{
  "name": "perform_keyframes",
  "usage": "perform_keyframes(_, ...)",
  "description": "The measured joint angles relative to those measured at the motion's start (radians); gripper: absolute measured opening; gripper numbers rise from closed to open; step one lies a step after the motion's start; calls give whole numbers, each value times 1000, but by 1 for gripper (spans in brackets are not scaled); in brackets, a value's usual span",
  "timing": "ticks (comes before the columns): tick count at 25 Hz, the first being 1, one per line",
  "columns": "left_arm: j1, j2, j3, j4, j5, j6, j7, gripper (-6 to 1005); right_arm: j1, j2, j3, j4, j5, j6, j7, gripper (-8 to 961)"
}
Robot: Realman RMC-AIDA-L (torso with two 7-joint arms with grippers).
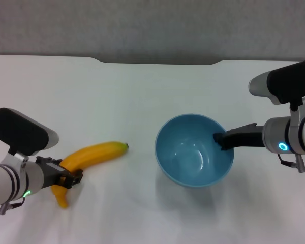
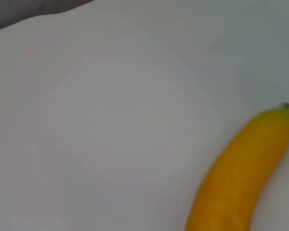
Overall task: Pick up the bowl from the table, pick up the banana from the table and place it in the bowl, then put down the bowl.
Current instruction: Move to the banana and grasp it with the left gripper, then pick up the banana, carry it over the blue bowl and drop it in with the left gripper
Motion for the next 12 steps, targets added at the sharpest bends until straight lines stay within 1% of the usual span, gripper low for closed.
perform_keyframes(5, 10, -2, 0, -7, 0, 6, -19, 615, -3, 0, 0, -1, 1, -6, 0, 33)
perform_keyframes(9, 29, 0, -34, -52, -7, -6, -41, 554, -6, 0, 0, -8, 1, -7, 0, 33)
perform_keyframes(11, 52, 1, -66, -95, -30, -16, -43, 523, -6, 0, 0, -9, 0, -7, 0, 33)
perform_keyframes(12, 71, 1, -83, -131, -51, -24, -43, 523, -6, 0, 0, -10, 1, -7, 0, 33)
